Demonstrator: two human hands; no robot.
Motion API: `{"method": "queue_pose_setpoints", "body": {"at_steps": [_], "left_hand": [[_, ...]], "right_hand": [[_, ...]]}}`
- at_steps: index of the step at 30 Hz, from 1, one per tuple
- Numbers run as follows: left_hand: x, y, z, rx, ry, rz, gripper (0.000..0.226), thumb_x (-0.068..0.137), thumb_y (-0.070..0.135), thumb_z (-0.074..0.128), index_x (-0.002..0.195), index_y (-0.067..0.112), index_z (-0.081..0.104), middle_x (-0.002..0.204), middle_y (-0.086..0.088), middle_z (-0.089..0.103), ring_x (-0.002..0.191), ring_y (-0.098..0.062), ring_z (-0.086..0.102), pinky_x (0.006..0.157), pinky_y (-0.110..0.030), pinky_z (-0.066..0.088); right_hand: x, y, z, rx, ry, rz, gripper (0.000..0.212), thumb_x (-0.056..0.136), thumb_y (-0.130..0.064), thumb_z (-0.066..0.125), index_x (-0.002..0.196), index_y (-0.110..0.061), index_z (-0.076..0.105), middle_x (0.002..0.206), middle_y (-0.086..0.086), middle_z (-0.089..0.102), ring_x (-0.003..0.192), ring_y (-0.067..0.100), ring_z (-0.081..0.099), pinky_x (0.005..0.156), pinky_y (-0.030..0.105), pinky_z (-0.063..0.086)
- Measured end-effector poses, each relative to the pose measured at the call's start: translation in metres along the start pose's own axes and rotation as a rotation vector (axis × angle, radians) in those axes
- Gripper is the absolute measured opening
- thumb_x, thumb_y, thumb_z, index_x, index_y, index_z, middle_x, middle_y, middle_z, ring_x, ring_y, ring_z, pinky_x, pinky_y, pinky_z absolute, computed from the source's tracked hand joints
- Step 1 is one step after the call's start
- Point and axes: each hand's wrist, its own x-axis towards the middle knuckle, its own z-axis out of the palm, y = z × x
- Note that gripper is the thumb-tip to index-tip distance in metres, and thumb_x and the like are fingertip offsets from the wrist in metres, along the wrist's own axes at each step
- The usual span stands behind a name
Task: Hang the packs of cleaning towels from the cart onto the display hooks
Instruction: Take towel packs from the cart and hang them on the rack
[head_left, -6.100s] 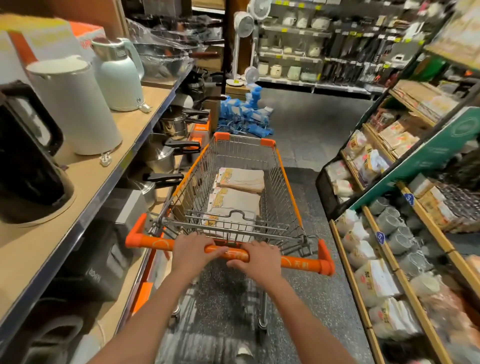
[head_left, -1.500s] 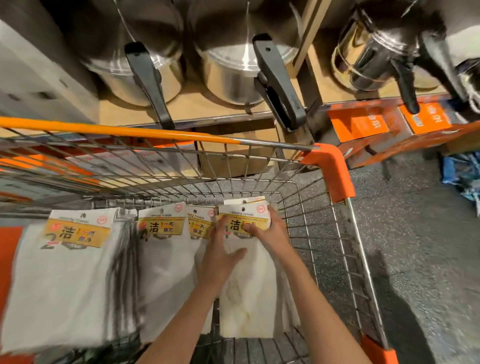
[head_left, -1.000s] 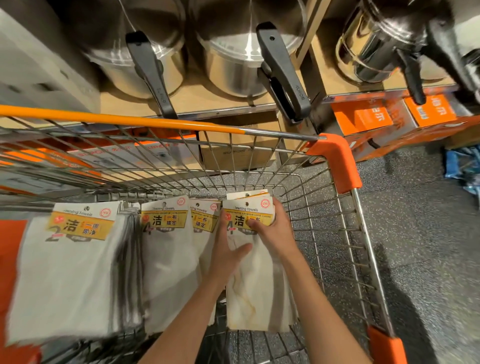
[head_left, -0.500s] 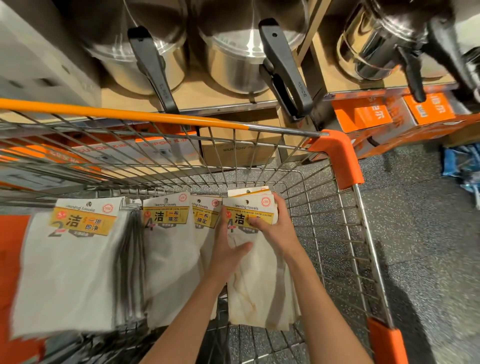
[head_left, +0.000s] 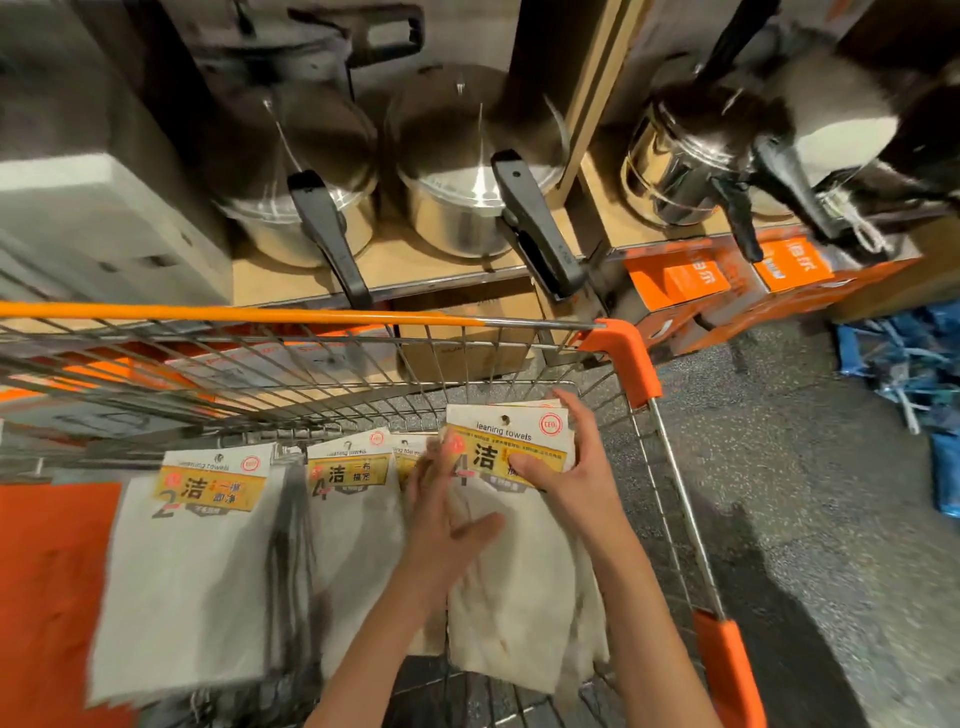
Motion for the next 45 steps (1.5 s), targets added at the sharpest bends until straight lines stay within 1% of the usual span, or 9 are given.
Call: {"method": "queue_pose_setpoints", "body": {"at_steps": [5, 9, 14, 20, 24, 28, 34, 40, 45], "left_hand": [[-0.021, 0.059, -0.028, 0.249, -0.018, 0.124, 0.112, 0.044, 0.091, 0.057, 0.136, 0.06, 0.002, 0.156, 0.013, -0.003, 0.143, -0.004, -0.008, 0.117, -0.041, 0.013], [-0.046, 0.107, -0.044, 0.157, -0.044, 0.175, 0.096, 0.059, 0.06, 0.069, 0.133, 0.068, 0.007, 0.15, 0.002, 0.021, 0.14, -0.02, 0.029, 0.117, -0.042, 0.025], [-0.074, 0.147, -0.06, 0.056, -0.031, 0.286, 0.084, 0.07, 0.046, 0.073, 0.13, 0.062, 0.018, 0.131, 0.008, 0.017, 0.137, -0.013, 0.024, 0.095, 0.006, 0.02], [-0.099, 0.18, -0.083, 0.062, 0.008, 0.427, 0.085, 0.08, 0.015, 0.076, 0.128, 0.061, 0.024, 0.125, 0.009, 0.021, 0.121, 0.011, 0.032, 0.085, 0.008, 0.028], [-0.119, 0.193, -0.105, 0.083, -0.046, 0.505, 0.086, 0.083, 0.021, 0.073, 0.124, 0.077, 0.023, 0.13, 0.028, 0.015, 0.117, 0.024, 0.031, 0.088, 0.006, 0.031], [-0.141, 0.201, -0.126, 0.045, -0.077, 0.507, 0.085, 0.085, 0.023, 0.071, 0.113, 0.086, 0.022, 0.127, 0.027, 0.019, 0.12, 0.011, 0.039, 0.09, 0.002, 0.036], [-0.168, 0.207, -0.151, 0.04, -0.054, 0.518, 0.082, 0.086, 0.026, 0.07, 0.112, 0.086, 0.021, 0.123, 0.024, 0.023, 0.123, 0.001, 0.041, 0.093, -0.007, 0.038], [-0.192, 0.211, -0.164, 0.042, -0.071, 0.546, 0.075, 0.082, 0.042, 0.071, 0.115, 0.085, 0.02, 0.128, 0.019, 0.022, 0.106, 0.029, 0.037, 0.077, 0.005, 0.037], [-0.216, 0.209, -0.171, 0.08, -0.042, 0.544, 0.078, 0.082, 0.043, 0.069, 0.121, 0.083, 0.015, 0.14, 0.025, 0.017, 0.116, 0.015, 0.036, 0.08, -0.002, 0.034]], "right_hand": [[-0.021, -0.063, 0.003, 0.086, 0.011, -0.06, 0.077, 0.071, 0.012, 0.072, 0.129, -0.032, 0.046, 0.107, -0.01, 0.066, 0.095, 0.007, 0.066, 0.074, 0.025, 0.055], [-0.041, -0.11, 0.009, 0.144, 0.025, -0.129, 0.079, 0.072, 0.011, 0.072, 0.134, -0.028, 0.042, 0.111, -0.012, 0.065, 0.101, 0.015, 0.066, 0.077, 0.034, 0.057], [-0.073, -0.155, 0.023, 0.252, 0.057, -0.2, 0.074, 0.065, -0.008, 0.075, 0.125, -0.04, 0.046, 0.123, 0.011, 0.059, 0.105, 0.025, 0.065, 0.078, 0.032, 0.056], [-0.101, -0.187, 0.042, 0.281, 0.079, -0.275, 0.072, 0.071, -0.008, 0.068, 0.128, -0.04, 0.038, 0.118, 0.003, 0.063, 0.103, 0.015, 0.066, 0.075, 0.022, 0.054], [-0.12, -0.203, 0.056, 0.233, 0.107, -0.287, 0.081, 0.072, -0.015, 0.068, 0.138, -0.036, 0.025, 0.119, -0.004, 0.061, 0.1, 0.007, 0.066, 0.074, 0.019, 0.053], [-0.144, -0.218, 0.073, 0.172, 0.147, -0.314, 0.086, 0.066, -0.026, 0.072, 0.135, -0.039, 0.021, 0.116, -0.012, 0.057, 0.095, -0.001, 0.066, 0.069, 0.013, 0.052], [-0.189, -0.233, 0.1, 0.118, 0.168, -0.398, 0.083, 0.067, -0.029, 0.072, 0.127, -0.059, 0.022, 0.125, -0.01, 0.052, 0.099, -0.003, 0.064, 0.071, 0.009, 0.049], [-0.23, -0.244, 0.106, 0.099, 0.102, -0.402, 0.083, 0.07, -0.026, 0.073, 0.127, -0.063, 0.024, 0.143, -0.006, 0.041, 0.11, 0.002, 0.06, 0.077, 0.013, 0.051], [-0.251, -0.247, 0.109, 0.064, 0.069, -0.409, 0.086, 0.073, -0.027, 0.072, 0.136, -0.056, 0.021, 0.135, -0.009, 0.05, 0.106, 0.0, 0.062, 0.073, 0.01, 0.05]]}}
